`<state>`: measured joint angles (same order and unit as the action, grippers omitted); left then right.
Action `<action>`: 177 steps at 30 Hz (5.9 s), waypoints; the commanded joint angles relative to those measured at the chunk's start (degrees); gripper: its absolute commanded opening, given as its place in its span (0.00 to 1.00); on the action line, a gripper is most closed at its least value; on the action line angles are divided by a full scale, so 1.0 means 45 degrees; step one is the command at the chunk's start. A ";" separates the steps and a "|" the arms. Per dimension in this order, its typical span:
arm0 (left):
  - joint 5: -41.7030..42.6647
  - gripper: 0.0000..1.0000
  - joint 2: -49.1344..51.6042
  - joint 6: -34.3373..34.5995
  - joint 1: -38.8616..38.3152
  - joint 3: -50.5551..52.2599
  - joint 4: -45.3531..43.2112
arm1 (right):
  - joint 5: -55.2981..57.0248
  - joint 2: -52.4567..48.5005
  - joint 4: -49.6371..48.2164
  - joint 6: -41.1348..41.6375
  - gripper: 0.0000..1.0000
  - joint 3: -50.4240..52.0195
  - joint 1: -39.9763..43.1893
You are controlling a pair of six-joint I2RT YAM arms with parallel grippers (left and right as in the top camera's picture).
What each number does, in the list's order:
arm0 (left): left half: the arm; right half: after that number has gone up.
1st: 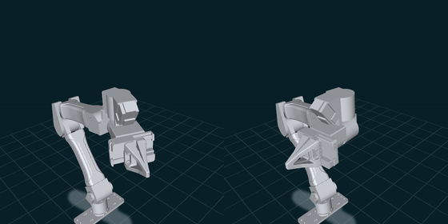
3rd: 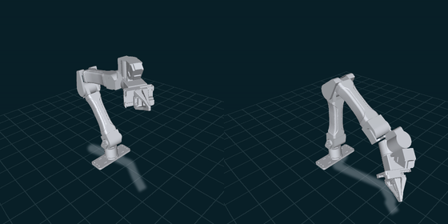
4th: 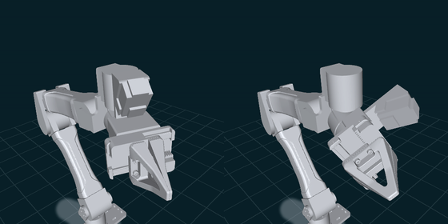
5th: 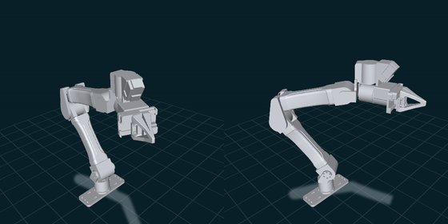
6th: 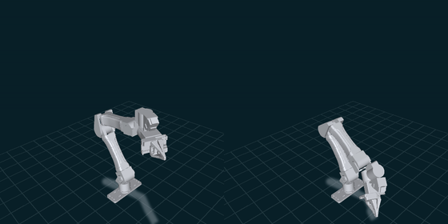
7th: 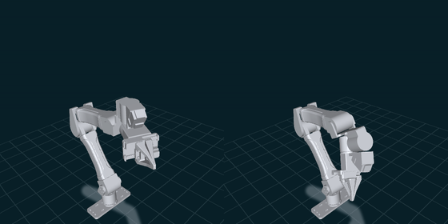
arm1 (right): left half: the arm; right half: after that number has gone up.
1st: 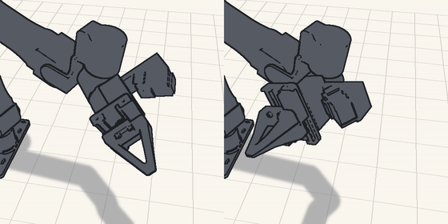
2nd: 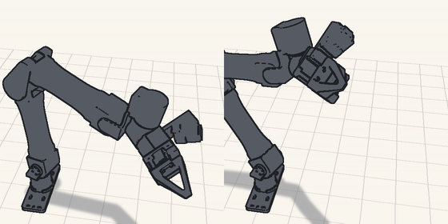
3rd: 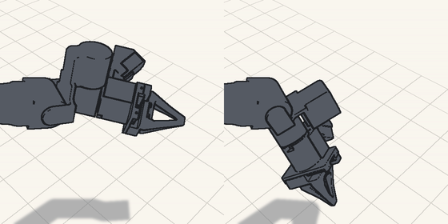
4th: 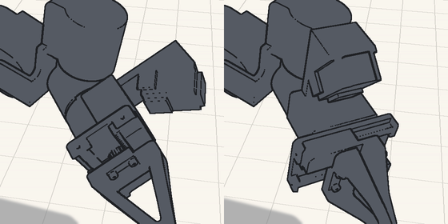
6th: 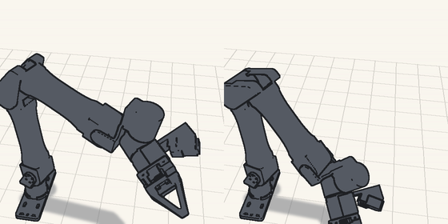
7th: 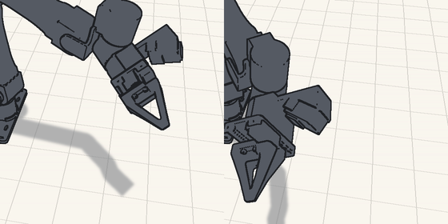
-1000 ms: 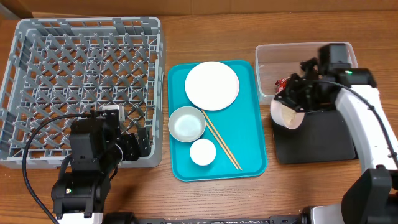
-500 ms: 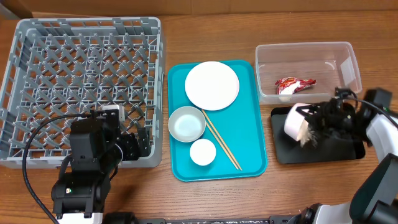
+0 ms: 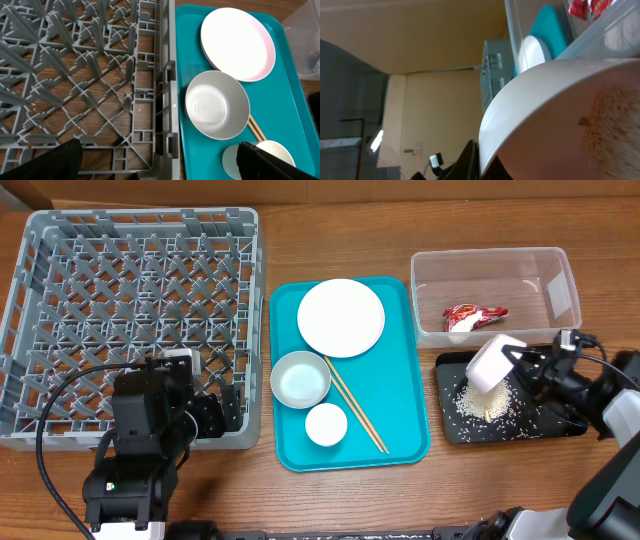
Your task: Sort waste into correct bins and load items into the dishwasher
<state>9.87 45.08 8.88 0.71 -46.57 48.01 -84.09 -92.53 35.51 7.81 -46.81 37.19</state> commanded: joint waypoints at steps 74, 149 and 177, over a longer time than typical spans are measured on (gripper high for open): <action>0.0058 1.00 -0.0015 0.0126 -0.0078 -0.0321 -0.0058 | 1.6869 -0.2735 -0.5649 -0.1039 0.04 -0.4532 -1.4955; 0.3395 1.00 0.0835 0.1481 -0.0083 -0.0321 -0.1545 | 0.9452 0.0384 0.4192 0.1263 0.04 -0.6863 -1.2225; 1.5110 1.00 0.6509 0.7232 -0.1613 -0.0321 -1.4090 | 0.3410 0.0369 0.0452 0.1268 0.04 -0.6829 -1.2866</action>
<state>77.62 73.97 38.63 -4.14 -47.22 -14.24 -65.98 -91.02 37.93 13.72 -77.21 -20.36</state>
